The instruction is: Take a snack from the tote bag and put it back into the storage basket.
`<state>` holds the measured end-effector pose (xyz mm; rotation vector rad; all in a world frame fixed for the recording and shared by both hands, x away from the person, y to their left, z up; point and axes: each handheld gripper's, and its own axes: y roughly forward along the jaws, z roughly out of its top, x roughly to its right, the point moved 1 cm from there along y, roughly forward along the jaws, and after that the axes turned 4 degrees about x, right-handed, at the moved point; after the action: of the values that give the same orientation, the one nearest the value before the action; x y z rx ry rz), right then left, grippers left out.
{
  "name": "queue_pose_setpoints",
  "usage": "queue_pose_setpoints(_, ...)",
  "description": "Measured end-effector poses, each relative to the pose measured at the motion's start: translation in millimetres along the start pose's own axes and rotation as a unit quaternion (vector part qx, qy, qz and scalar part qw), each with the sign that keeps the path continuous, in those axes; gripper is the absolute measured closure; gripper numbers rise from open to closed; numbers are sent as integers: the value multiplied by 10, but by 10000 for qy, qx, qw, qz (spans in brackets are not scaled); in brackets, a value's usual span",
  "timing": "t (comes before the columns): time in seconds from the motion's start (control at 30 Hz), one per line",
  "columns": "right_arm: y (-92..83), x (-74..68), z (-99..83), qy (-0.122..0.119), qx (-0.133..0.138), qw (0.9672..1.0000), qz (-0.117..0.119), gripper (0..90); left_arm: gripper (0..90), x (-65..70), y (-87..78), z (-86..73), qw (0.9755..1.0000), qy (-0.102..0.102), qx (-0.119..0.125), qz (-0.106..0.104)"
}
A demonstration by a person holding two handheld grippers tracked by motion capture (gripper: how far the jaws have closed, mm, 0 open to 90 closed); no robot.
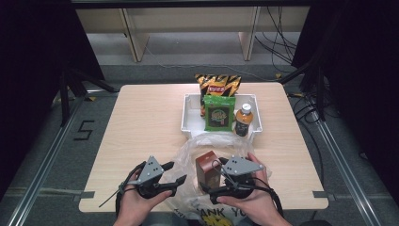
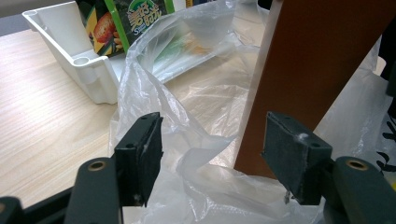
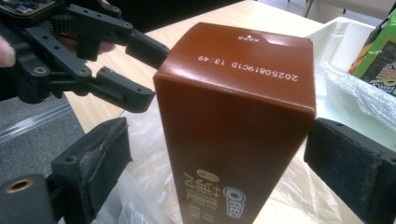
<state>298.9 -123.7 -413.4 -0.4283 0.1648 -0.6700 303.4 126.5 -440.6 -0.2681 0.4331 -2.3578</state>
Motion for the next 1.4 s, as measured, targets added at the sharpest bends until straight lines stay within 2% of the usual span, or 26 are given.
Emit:
queue_pose_setpoints(0.03,7,13,-4,-69,-41,10000,1,75,368,0,1,-1,10000,1,-1,2)
queue_pose_setpoints(0.1,23,12,-7,-35,-38,10000,2,76,368,-4,2,-3,10000,47,-23,10)
queue_pose_setpoints(0.13,26,15,-7,-50,-62,10000,13,77,369,4,1,-8,10000,-16,-27,28)
queue_pose_setpoints(0.2,32,-4,-4,89,-62,9999,18,81,369,4,1,-13,10000,4,-46,27)
queue_pose_setpoints(0.23,42,4,-10,-31,-71,10000,23,84,370,2,5,-15,10000,-6,-37,15)
queue_pose_setpoints(0.27,45,-18,-14,138,-10,9999,-27,89,370,1,9,-16,10000,-7,-38,10)
queue_pose_setpoints(0.3,59,-9,-19,96,27,9999,34,95,371,0,11,-17,10000,-8,-37,8)
queue_pose_setpoints(0.37,55,-1,-20,27,-14,10000,-32,107,371,-8,13,-19,10000,29,-37,-16)
queue_pose_setpoints(0.4,47,16,-19,-92,-44,9999,-10,116,371,-5,11,-20,10000,15,-55,11)
queue_pose_setpoints(0.43,54,-6,-13,112,24,9999,35,123,372,-5,11,-20,10000,26,-60,11)
queue_pose_setpoints(0.47,48,10,-11,-29,-3,9999,-121,128,372,-5,12,-21,10000,31,-66,10)
queue_pose_setpoints(0.5,49,14,-9,-49,-10,9999,-129,131,371,-4,14,-22,10000,37,-67,7)
queue_pose_setpoints(0.53,45,15,-3,-81,-22,10000,-35,133,371,2,15,-25,10000,-1,-72,21)
queue_pose_setpoints(0.67,72,-6,-1,34,34,10000,-79,137,371,7,16,-28,10000,14,-77,16)
queue_pose_setpoints(0.7,70,-20,-4,49,-41,10000,-26,138,371,16,19,-32,9999,-72,-70,23)
queue_pose_setpoints(0.73,72,-15,3,11,-27,10000,-84,138,372,1,18,-28,10000,43,-73,-5)
queue_pose_setpoints(0.77,79,-17,4,-38,2,9999,-114,139,371,-3,19,-27,9999,68,-76,-10)
queue_pose_setpoints(0.83,81,-22,5,-54,-7,9999,-128,139,372,8,23,-35,10000,-30,-62,-13)
queue_pose_setpoints(1.1,87,-5,-2,-68,25,9998,-179,148,373,6,24,-33,10000,1,-68,-22)
queue_pose_setpoints(1.17,90,-12,-2,27,30,9998,-174,151,373,5,24,-33,10000,5,-70,-20)
queue_pose_setpoints(1.4,93,-7,-5,39,112,9997,-206,186,374,5,25,-35,10000,3,-74,-24)
